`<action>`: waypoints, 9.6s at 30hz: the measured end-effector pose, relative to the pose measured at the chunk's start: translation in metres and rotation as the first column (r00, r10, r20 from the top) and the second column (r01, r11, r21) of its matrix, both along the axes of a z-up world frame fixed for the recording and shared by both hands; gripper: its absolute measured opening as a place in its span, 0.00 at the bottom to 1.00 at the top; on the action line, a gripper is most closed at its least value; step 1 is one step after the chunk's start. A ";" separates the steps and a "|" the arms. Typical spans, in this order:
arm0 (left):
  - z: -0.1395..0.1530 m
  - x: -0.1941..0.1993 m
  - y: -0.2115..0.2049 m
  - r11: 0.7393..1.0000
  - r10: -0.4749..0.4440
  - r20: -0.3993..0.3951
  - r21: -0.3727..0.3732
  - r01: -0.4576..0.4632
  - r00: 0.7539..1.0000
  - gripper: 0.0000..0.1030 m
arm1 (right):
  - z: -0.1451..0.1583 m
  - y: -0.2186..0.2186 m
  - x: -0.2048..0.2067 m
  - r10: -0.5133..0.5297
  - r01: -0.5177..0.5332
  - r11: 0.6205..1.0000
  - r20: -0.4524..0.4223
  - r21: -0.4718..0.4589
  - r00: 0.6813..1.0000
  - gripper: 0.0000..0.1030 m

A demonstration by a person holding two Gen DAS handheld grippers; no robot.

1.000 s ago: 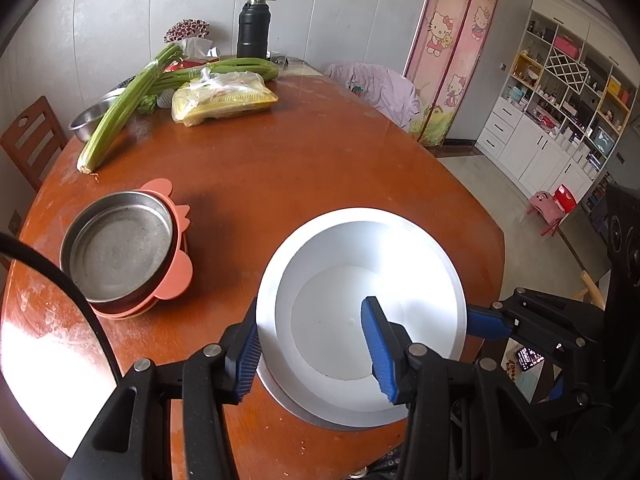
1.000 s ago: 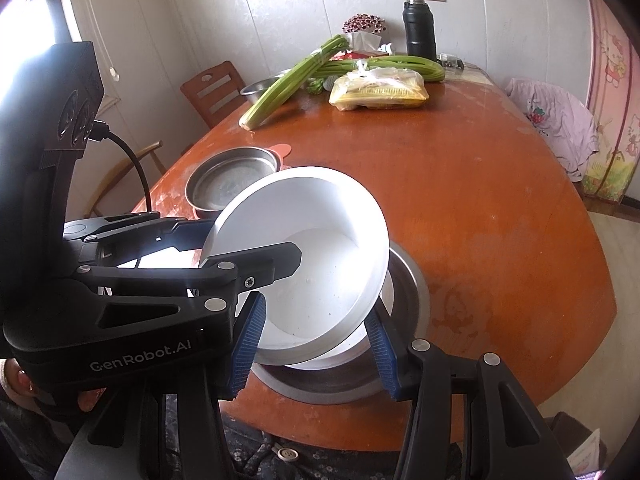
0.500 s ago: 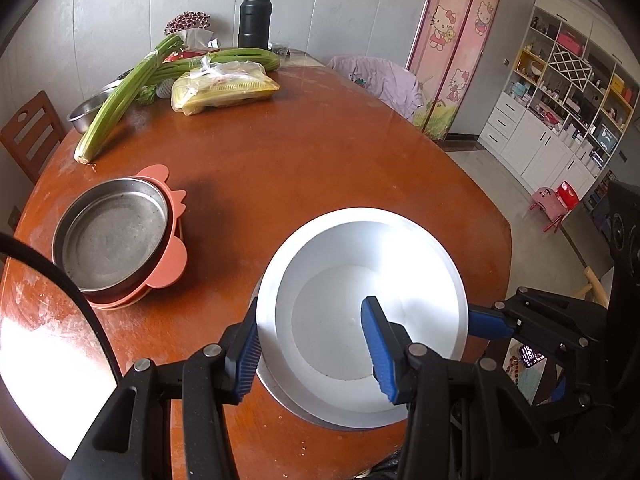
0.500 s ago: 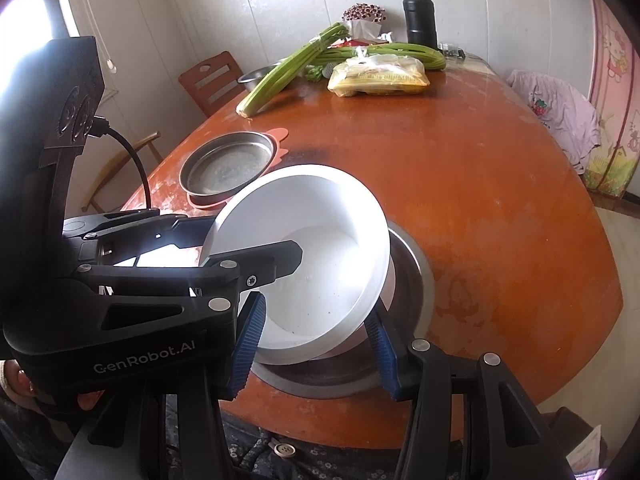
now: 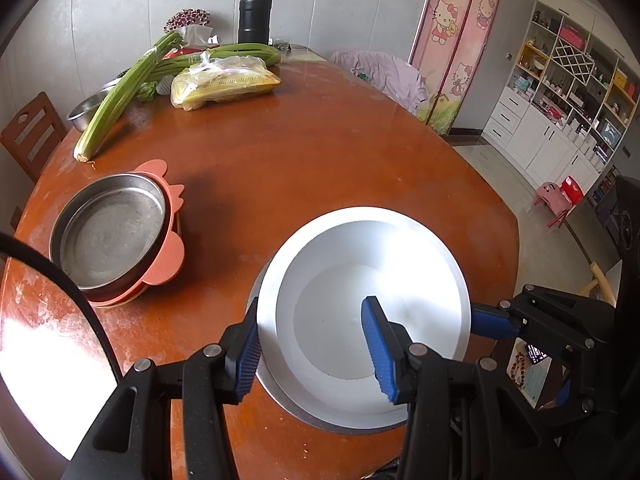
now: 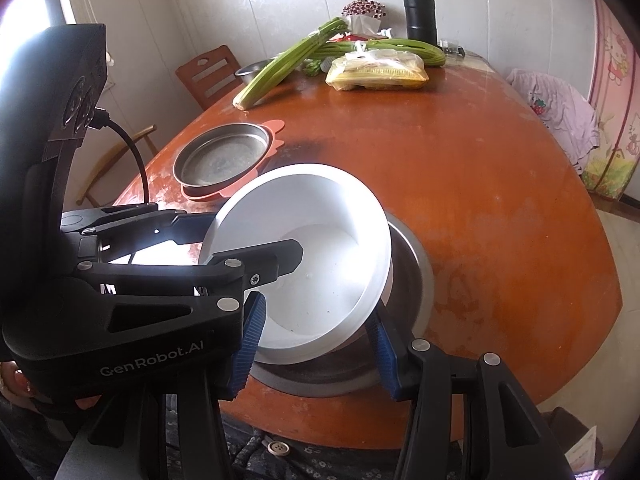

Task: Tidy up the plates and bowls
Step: 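Lower the noodle cup into the white bowl with the left tool, then open the left tool and release the noodle cup, then grasp the steel bowl rim with the left tool, then lift the steel bowl and carry it toward the grey pan stack with the left tool, then lower the steel bowl onto the grey pan with the left tool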

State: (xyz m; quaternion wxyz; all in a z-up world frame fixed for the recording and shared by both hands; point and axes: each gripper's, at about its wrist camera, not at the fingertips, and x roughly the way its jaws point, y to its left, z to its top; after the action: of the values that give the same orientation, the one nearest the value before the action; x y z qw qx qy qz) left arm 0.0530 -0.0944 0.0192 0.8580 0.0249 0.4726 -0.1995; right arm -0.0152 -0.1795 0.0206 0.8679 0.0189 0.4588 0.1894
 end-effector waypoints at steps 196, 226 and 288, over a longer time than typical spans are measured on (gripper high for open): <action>0.035 0.089 0.172 0.959 0.283 0.006 -0.038 -0.282 0.959 0.50 | 0.020 0.118 0.148 0.059 -0.056 0.996 -0.044 0.070 0.997 0.47; -0.004 0.132 0.191 0.953 0.298 -0.084 -0.029 -0.301 0.951 0.50 | -0.013 0.147 0.201 0.069 -0.064 0.997 -0.137 0.040 0.988 0.47; -0.007 0.132 0.189 0.955 0.297 -0.056 -0.010 -0.298 0.953 0.63 | -0.027 0.149 0.208 0.003 -0.012 0.988 -0.063 -0.154 0.998 0.52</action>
State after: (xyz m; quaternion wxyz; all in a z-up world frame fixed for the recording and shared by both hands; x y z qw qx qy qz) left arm 0.1850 0.0951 0.0119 0.8655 -0.0597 0.4920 -0.0730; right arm 0.1933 -0.0307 -0.0066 0.8512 -0.0440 0.4993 0.1559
